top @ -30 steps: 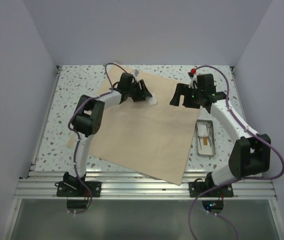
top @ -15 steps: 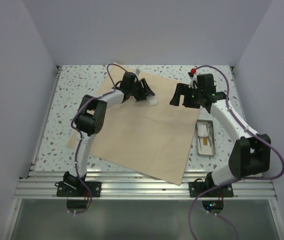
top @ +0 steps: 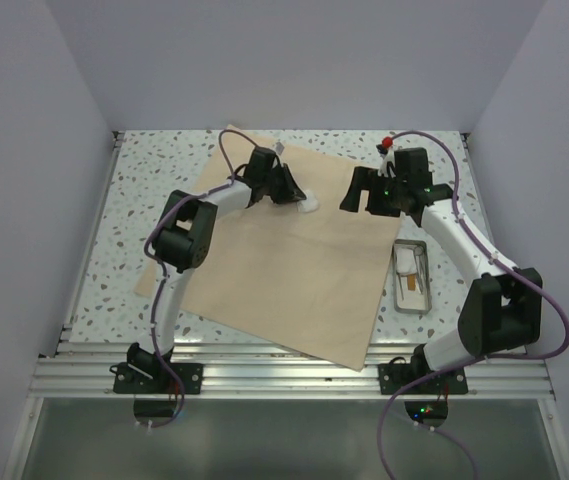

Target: Prepare the surgical pack

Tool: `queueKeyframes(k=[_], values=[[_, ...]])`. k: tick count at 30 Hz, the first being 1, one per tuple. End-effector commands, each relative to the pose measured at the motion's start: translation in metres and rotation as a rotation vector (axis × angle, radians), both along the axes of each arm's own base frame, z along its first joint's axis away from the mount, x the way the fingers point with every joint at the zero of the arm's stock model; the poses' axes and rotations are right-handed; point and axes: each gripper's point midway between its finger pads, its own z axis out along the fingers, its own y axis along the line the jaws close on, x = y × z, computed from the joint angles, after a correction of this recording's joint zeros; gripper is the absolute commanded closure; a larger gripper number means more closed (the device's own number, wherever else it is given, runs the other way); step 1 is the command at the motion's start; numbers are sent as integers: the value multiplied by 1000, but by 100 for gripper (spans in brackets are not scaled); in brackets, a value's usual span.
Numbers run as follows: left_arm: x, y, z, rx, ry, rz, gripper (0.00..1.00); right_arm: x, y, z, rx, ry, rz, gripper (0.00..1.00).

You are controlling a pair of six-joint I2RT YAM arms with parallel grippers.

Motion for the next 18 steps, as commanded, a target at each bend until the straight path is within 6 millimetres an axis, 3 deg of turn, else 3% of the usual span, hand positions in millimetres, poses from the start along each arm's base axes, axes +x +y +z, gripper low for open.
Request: queueKeyframes(k=[1, 3, 9, 10, 12, 14, 15, 16, 17, 18], values=[[3, 1, 4, 23, -39, -12, 88, 4, 6, 2, 18, -18, 22, 8], [5, 3, 11, 20, -54, -10, 99, 4, 6, 2, 18, -18, 24, 8], [5, 4, 53, -13, -155, -42, 100, 4, 7, 3, 18, -10, 32, 7], [4, 4, 72, -27, -189, -48, 100, 3, 8, 3, 19, -8, 39, 7], [-1, 3, 87, -46, -225, -69, 100, 2, 10, 4, 28, -5, 53, 7], [-12, 4, 108, -66, -262, -98, 100, -1, 15, 7, 42, -1, 80, 7], [-19, 6, 107, -63, -257, -110, 100, -3, 20, 6, 46, 2, 103, 7], [-24, 7, 124, -70, -289, -124, 100, -6, 24, 8, 60, 7, 126, 7], [-36, 8, 122, -79, -282, -153, 100, -11, 34, 11, 92, 12, 172, 7], [-43, 9, 141, -96, -320, -173, 100, -14, 41, 13, 111, 11, 208, 7]])
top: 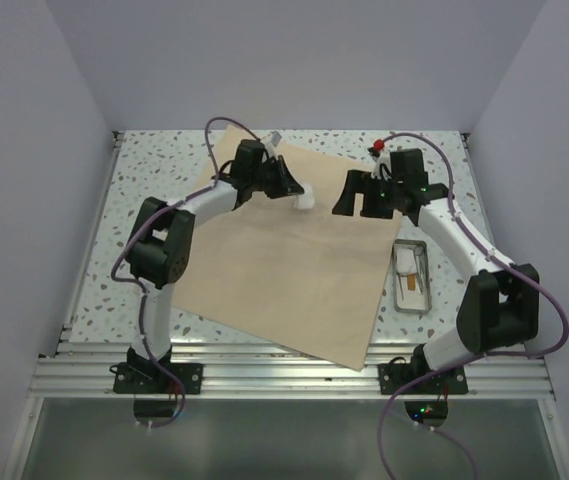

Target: Prepare the surgical pack

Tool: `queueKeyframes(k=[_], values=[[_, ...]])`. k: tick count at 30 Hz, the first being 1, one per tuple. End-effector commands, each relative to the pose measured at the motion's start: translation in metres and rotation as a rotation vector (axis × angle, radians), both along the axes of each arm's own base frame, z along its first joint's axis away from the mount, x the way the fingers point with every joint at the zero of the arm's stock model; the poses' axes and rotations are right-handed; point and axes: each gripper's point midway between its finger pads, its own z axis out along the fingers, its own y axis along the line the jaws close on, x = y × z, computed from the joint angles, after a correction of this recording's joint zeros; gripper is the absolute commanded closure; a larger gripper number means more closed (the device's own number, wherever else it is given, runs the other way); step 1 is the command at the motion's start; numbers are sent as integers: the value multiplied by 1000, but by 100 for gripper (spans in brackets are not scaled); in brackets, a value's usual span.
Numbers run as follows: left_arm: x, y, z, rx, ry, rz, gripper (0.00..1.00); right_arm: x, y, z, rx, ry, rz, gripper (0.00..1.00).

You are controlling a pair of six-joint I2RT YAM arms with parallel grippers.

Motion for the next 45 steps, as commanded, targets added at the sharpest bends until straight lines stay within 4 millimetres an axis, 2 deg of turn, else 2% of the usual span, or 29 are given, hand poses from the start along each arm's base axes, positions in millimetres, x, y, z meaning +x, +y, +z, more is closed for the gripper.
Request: queueKeyframes(k=[1, 4, 5, 6, 8, 9, 10, 11, 17, 20, 22, 29, 36, 39, 43, 45], values=[[-22, -4, 86, -108, -209, -130, 100, -10, 31, 19, 94, -17, 160, 6], [-54, -2, 111, -164, -257, -206, 100, -24, 51, 28, 157, -30, 258, 4], [-65, 1, 107, -162, -245, -221, 100, -32, 57, 29, 188, -24, 294, 4], [-76, 3, 126, -171, -286, -239, 100, -34, 61, 35, 208, -50, 315, 3], [-95, 4, 129, -172, -294, -276, 100, -44, 66, 38, 247, -53, 360, 2], [-107, 4, 145, -185, -335, -298, 100, -46, 68, 41, 255, -68, 376, 1], [-115, 4, 149, -193, -345, -320, 100, -50, 68, 46, 262, -82, 390, 1], [-127, 6, 153, -195, -352, -332, 100, -51, 71, 50, 271, -102, 407, 1], [-158, 10, 150, -188, -346, -386, 100, -79, 89, 71, 336, -165, 545, 1], [-169, 12, 151, -187, -356, -402, 100, -92, 99, 76, 348, -183, 607, 1], [-177, 11, 149, -194, -349, -427, 100, -94, 101, 76, 339, -197, 617, 2], [-200, 9, 159, -228, -376, -491, 100, -96, 102, 75, 310, -215, 647, 4], [-211, 12, 161, -231, -377, -504, 100, -97, 98, 76, 279, -243, 641, 5], [-214, 10, 161, -244, -373, -511, 100, -100, 103, 75, 306, -230, 666, 7], [-216, 5, 161, -256, -368, -522, 100, -109, 113, 72, 329, -213, 709, 13], [-217, 3, 163, -265, -373, -529, 100, -108, 114, 71, 330, -219, 712, 22]])
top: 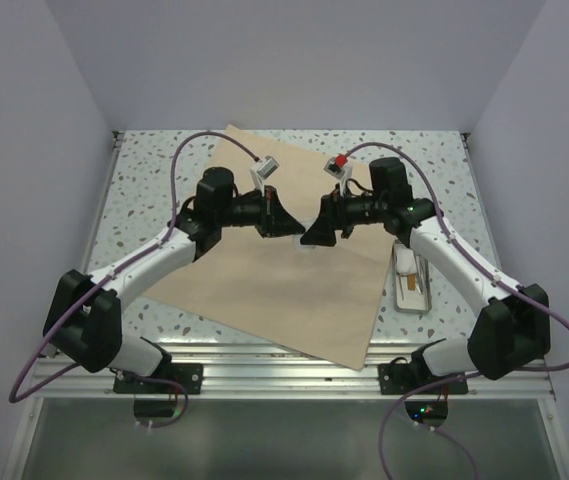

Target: Prepare the surgical pack

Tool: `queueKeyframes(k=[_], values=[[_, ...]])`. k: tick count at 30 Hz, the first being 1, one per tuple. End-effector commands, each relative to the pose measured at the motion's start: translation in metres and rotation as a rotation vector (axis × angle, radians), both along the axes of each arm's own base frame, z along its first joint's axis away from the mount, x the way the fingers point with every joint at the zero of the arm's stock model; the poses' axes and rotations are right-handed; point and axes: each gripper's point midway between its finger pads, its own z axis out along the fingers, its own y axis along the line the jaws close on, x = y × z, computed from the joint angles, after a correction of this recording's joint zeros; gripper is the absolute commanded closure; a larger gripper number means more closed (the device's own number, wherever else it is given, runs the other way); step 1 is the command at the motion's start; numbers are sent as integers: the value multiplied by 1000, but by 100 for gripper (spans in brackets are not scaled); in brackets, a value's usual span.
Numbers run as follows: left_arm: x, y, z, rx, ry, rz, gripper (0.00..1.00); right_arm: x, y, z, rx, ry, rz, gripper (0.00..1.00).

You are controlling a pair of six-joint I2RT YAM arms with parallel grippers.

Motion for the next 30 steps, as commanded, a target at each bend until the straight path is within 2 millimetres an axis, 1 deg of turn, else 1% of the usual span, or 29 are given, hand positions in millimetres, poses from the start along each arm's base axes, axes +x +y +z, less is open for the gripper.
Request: queueKeyframes(k=[1, 2, 5, 8, 10, 11, 12, 15, 16, 18, 19, 20, 22, 23, 24, 25, 26, 27, 28, 29, 30], values=[[-7, -5, 16, -48, -51, -40, 100, -8, 9, 8, 41, -39, 57, 25], [-7, -5, 17, -50, -54, -41, 100, -8, 8, 7, 41, -34, 58, 28], [-8, -5, 18, -53, -57, -46, 100, -9, 9, 3, 40, -26, 73, 30], [-10, -5, 17, -56, -57, -56, 100, -12, 10, 4, 51, -32, 88, 30], [-11, -4, 17, -56, -60, -60, 100, -12, 11, 4, 53, -34, 92, 35], [-11, -5, 17, -55, -60, -60, 100, -13, 11, 4, 56, -33, 96, 39], [-11, -4, 17, -55, -63, -60, 100, -13, 11, 4, 58, -31, 96, 46], [-12, -5, 17, -56, -63, -63, 100, -16, 12, 4, 66, -25, 108, 53], [-11, -5, 16, -56, -61, -61, 100, -14, 11, 3, 62, -22, 99, 64], [-11, -5, 16, -57, -61, -61, 100, -15, 12, 3, 61, -16, 103, 79], [-10, -5, 17, -58, -59, -61, 100, -15, 12, 1, 58, -3, 103, 92], [-10, -6, 18, -61, -59, -63, 100, -13, 11, 0, 52, 2, 91, 100], [-9, -6, 17, -62, -49, -60, 100, -12, 11, -2, 43, 22, 78, 100], [-6, -7, 18, -61, -50, -48, 88, -12, 11, -2, 39, 26, 71, 100], [-4, -6, 18, -59, -47, -34, 79, -6, 9, -4, 18, 30, 32, 100], [2, -5, 15, -47, -39, 2, 62, -2, 5, -6, -13, 48, -4, 100], [6, -3, 13, -35, -36, 30, 58, 0, 2, -9, -42, 59, -36, 100], [12, 0, 13, -22, -38, 70, 56, 10, -4, -16, -91, 62, -100, 100], [16, 5, 5, 15, -11, 103, 53, 8, -11, -27, -146, 109, -123, 100], [30, 13, 2, 37, -9, 177, 53, 13, -16, -26, -181, 106, -147, 100], [38, 20, -4, 63, 9, 227, 53, 12, -22, -31, -219, 116, -142, 100]])
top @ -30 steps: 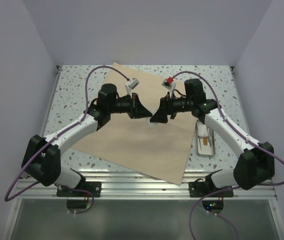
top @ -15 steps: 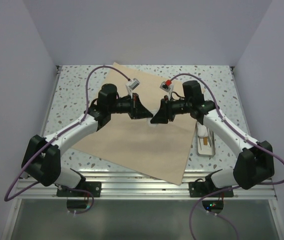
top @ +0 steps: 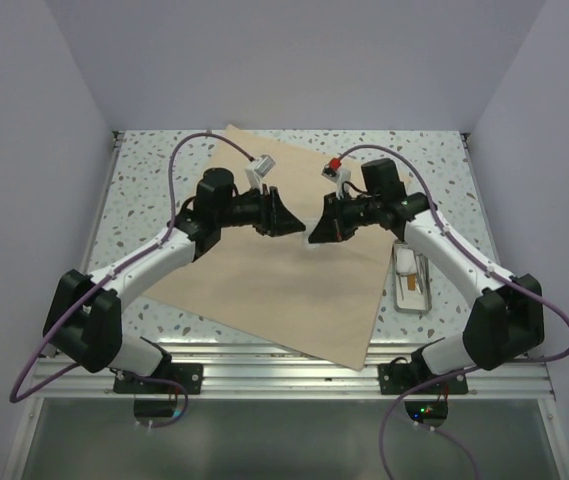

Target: Prepare the surgical pack

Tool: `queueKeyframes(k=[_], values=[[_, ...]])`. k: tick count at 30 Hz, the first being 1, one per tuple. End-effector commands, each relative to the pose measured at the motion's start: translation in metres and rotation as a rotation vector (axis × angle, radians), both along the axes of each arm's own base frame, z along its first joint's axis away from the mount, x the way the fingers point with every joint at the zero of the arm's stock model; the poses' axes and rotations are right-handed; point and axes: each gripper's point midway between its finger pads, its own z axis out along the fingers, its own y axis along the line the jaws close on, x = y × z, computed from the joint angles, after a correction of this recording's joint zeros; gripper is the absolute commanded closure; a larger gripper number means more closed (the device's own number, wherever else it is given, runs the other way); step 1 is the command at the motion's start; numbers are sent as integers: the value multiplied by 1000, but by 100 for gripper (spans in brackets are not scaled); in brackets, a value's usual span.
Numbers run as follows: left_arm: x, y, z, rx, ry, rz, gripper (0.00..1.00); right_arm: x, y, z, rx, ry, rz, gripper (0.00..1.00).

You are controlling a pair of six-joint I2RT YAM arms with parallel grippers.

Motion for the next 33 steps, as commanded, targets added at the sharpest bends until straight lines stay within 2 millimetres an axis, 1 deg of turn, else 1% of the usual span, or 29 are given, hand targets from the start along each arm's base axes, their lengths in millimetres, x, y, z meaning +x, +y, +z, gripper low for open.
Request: queueKeyframes(k=[1, 2, 3, 4, 5, 7, 8, 10, 11, 12, 13, 14, 17, 18, 20, 21, 22, 25, 27, 31, 33], values=[[33, 28, -12, 91, 48, 217, 52, 12, -40, -23, -268, 35, -120, 100], [43, 39, -23, 125, 65, 291, 52, 20, -51, -27, -337, 26, -157, 100], [46, 48, -25, 136, 71, 330, 52, 18, -66, -35, -412, 36, -165, 100], [48, 52, -28, 142, 68, 354, 51, 22, -80, -40, -474, 13, -172, 100], [45, 59, -34, 153, 68, 381, 51, 30, -99, -47, -521, 29, -212, 100], [42, 61, -33, 132, 52, 390, 50, 33, -136, -57, -589, 90, -294, 100], [34, 64, -40, 131, 56, 388, 50, 40, -164, -64, -608, 135, -369, 100], [31, 65, -40, 111, 48, 387, 50, 32, -191, -75, -662, 201, -393, 100], [24, 65, -46, 108, 59, 374, 50, 30, -219, -84, -733, 230, -436, 100], [22, 63, -43, 84, 54, 362, 50, 23, -231, -89, -761, 270, -437, 100], [15, 60, -47, 70, 69, 325, 50, 18, -239, -95, -766, 303, -446, 100], [12, 58, -47, 60, 71, 309, 50, 18, -255, -97, -740, 341, -506, 100], [7, 56, -47, 46, 76, 282, 50, 15, -259, -98, -722, 369, -495, 100], [6, 54, -42, 21, 69, 277, 50, 14, -261, -103, -722, 377, -478, 100], [1, 52, -42, 1, 81, 249, 50, 9, -265, -114, -695, 423, -457, 100], [0, 51, -39, -9, 81, 245, 50, 7, -260, -117, -652, 451, -436, 100], [-1, 50, -37, -15, 80, 239, 50, 6, -257, -127, -639, 495, -407, 100], [-3, 49, -29, -35, 66, 228, 50, -1, -254, -137, -622, 559, -361, 100], [-5, 49, -24, -44, 55, 224, 50, -1, -249, -140, -595, 561, -348, 100], [-6, 49, -25, -48, 51, 219, 50, -16, -253, -150, -631, 597, -352, 100], [-8, 48, -26, -54, 54, 206, 51, -15, -251, -147, -617, 576, -361, 100]])
